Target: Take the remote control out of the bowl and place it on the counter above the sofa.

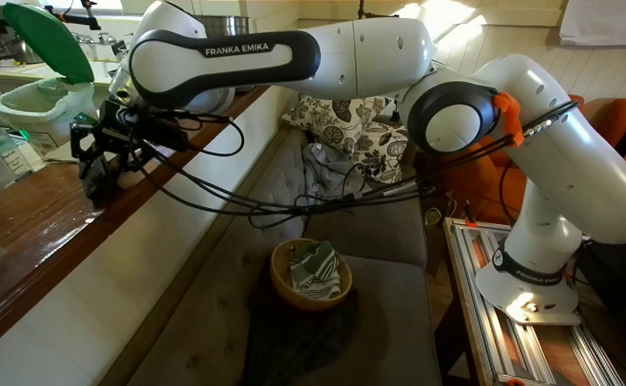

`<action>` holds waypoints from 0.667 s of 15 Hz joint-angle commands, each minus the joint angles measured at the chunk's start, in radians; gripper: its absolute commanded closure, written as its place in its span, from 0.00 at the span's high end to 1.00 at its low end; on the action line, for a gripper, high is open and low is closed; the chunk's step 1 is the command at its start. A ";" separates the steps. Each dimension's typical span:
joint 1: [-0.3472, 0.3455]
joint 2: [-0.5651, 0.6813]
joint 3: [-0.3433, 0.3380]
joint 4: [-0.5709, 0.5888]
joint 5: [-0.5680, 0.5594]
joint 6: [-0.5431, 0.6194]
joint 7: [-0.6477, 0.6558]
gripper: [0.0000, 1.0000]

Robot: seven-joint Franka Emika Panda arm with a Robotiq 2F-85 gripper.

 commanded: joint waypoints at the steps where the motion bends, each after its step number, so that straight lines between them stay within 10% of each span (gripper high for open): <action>1: 0.030 0.043 -0.055 0.111 -0.111 -0.007 -0.025 0.81; 4: 0.040 0.032 -0.090 0.149 -0.190 -0.027 -0.099 0.99; 10: 0.006 -0.048 -0.108 0.158 -0.262 -0.082 -0.386 1.00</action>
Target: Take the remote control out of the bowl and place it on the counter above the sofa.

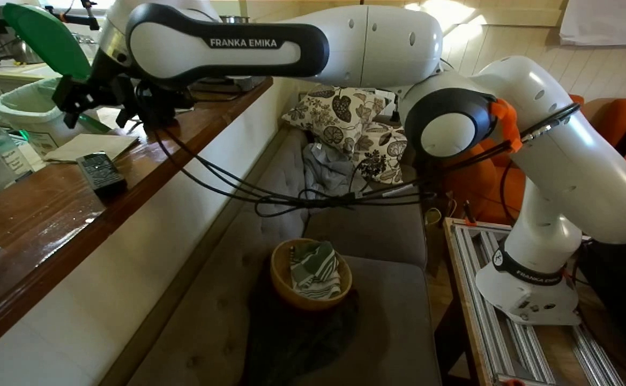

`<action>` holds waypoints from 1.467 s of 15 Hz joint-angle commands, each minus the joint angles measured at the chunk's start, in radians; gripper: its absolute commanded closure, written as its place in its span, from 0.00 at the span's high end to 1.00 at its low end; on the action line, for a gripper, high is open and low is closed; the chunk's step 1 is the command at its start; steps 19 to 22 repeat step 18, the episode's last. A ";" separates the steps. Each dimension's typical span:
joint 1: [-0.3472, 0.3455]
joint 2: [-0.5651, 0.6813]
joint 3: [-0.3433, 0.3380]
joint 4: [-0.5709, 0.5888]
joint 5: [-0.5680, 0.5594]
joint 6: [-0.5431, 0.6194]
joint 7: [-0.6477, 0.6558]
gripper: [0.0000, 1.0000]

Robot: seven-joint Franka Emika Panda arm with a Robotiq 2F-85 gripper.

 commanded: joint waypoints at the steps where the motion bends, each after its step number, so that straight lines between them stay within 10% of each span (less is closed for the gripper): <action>1: -0.051 -0.079 0.020 -0.011 -0.011 -0.089 -0.229 1.00; 8: -0.175 -0.296 0.016 -0.137 0.008 -0.221 -0.615 1.00; 18: -0.008 -0.634 -0.160 -0.538 -0.264 0.006 -0.150 1.00; 22: -0.008 -0.634 -0.160 -0.538 -0.264 0.006 -0.150 1.00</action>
